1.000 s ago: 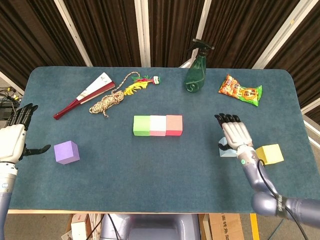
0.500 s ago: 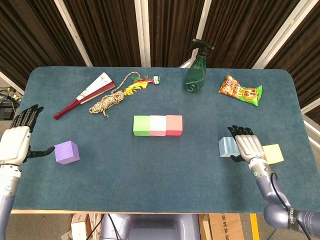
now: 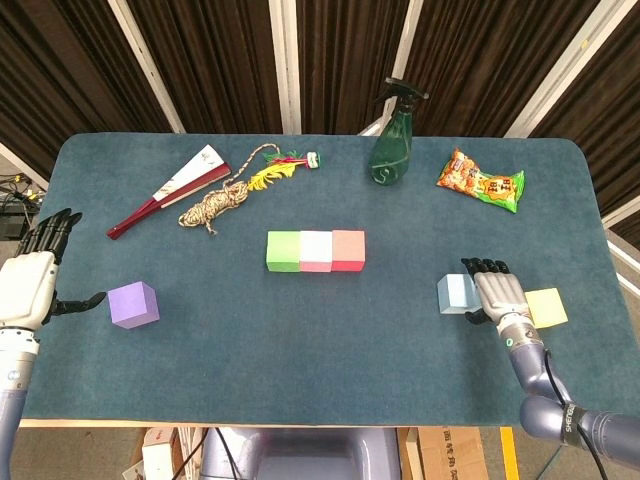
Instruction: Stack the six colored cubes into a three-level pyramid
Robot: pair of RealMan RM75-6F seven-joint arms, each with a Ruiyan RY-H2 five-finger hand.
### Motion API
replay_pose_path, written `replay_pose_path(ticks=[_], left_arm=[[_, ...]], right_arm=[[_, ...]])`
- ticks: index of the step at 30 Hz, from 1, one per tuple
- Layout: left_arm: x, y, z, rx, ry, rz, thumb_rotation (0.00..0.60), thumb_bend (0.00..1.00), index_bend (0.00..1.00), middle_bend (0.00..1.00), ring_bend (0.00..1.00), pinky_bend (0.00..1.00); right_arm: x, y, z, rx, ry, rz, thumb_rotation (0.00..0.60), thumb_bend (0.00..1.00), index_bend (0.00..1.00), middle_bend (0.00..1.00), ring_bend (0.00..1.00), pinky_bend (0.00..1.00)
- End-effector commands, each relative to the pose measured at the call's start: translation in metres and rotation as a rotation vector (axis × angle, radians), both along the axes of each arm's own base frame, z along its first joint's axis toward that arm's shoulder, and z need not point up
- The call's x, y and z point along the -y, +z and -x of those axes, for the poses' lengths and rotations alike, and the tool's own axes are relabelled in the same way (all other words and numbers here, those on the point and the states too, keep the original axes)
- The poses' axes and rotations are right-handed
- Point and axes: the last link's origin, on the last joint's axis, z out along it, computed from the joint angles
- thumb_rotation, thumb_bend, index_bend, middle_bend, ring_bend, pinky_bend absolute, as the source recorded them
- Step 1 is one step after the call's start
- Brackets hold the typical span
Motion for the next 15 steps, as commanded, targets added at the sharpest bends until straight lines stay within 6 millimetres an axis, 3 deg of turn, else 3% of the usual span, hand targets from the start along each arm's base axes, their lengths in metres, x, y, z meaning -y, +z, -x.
replay_pose_path(ticks=[1, 3, 5, 9, 15], left_arm=[[0.0, 0.0, 0.0, 0.0, 0.0, 0.0, 0.6, 0.13, 0.0, 0.0, 0.01, 0.08], [0.0, 0.0, 0.0, 0.0, 0.001, 0.001, 0.6, 0.13, 0.0, 0.0, 0.01, 0.08], [0.0, 0.0, 0.0, 0.001, 0.002, 0.001, 0.6, 0.13, 0.0, 0.0, 0.01, 0.08], [0.0, 0.0, 0.001, 0.003, 0.002, -0.002, 0.6, 0.13, 0.0, 0.0, 0.01, 0.08], [-0.001, 0.0, 0.001, 0.004, 0.003, 0.0, 0.6, 0.13, 0.0, 0.0, 0.01, 0.08]], right_arm=[[0.002, -0.002, 0.001, 0.007, 0.001, 0.007, 0.6, 0.3, 0.27, 0.29, 0.26, 0.33], [0.004, -0.003, 0.001, 0.015, 0.007, 0.022, 0.6, 0.3, 0.38, 0.38, 0.38, 0.47], [0.005, -0.005, 0.001, 0.022, 0.01, 0.03, 0.6, 0.3, 0.44, 0.42, 0.43, 0.51], [0.006, -0.004, -0.005, 0.058, 0.028, 0.044, 0.6, 0.3, 0.48, 0.45, 0.46, 0.52], [0.007, 0.005, -0.029, 0.113, 0.097, 0.057, 0.6, 0.3, 0.51, 0.47, 0.48, 0.52]])
